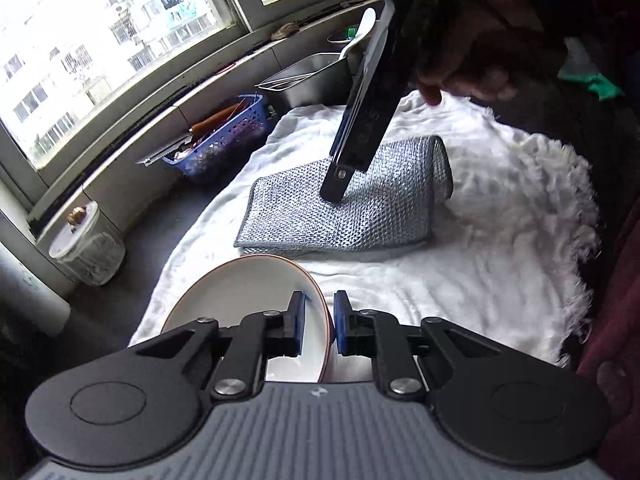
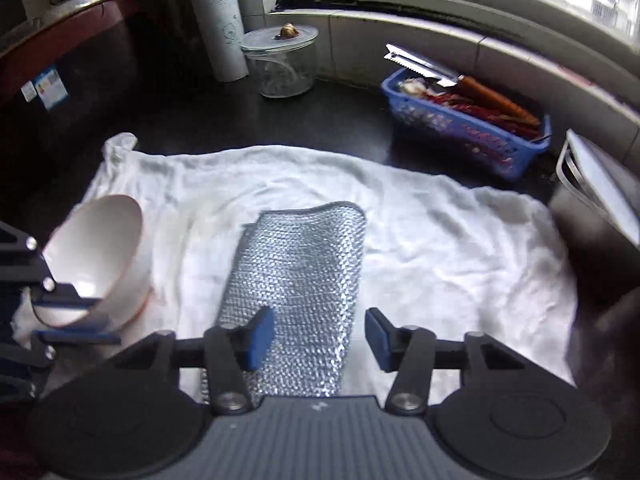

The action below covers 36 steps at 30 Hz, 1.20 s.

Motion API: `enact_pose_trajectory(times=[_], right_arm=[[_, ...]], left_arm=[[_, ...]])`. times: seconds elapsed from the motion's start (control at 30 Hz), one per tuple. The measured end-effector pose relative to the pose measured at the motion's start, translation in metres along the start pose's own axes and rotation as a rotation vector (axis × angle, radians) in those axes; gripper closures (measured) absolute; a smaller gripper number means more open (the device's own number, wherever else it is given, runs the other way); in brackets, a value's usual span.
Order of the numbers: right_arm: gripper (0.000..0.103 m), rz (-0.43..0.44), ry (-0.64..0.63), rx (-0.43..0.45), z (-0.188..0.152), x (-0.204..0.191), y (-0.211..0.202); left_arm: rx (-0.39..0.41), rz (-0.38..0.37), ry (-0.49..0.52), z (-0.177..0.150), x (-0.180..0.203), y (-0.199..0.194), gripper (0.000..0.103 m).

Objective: Clean bowl
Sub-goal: 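Lower the grey mesh pad onto the cloth with the right gripper and release it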

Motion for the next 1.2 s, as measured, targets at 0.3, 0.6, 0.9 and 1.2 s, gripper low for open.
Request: enact_pose_trajectory(times=[0.3,0.6,0.9,1.2], right_arm=[[0.024,-0.011,-0.588,0.076,-0.026,-0.051,-0.054],[0.056,-0.041,-0.990,-0.017,-0.063,-0.083,-0.038],[0.065,-0.123,-0.701,0.014,-0.028,-0.057,-0.047],[0.069,-0.201,-0.826,-0.033,-0.036,-0.073,-0.014]], left_arm=[[0.099,-0.171,-0.383,0.004,-0.046,-0.033,0.086],[0.123,-0.191,-0.557,-0.003,-0.058,-0.039,0.080],[0.149,-0.196,-0.659,-0.015,-0.068,-0.044,0.079],[0.166,-0.212,-0.741,-0.027,-0.075,-0.046,0.079]])
Point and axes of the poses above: each gripper's, at about its wrist camera, not at the fingertips, and y roughly the way its jaws point, x to its right, z to its top, the point moved 1 cm from there along y, roughly the way its jaws point, and after that the axes turned 3 degrees about -z, right-handed, at the moved point
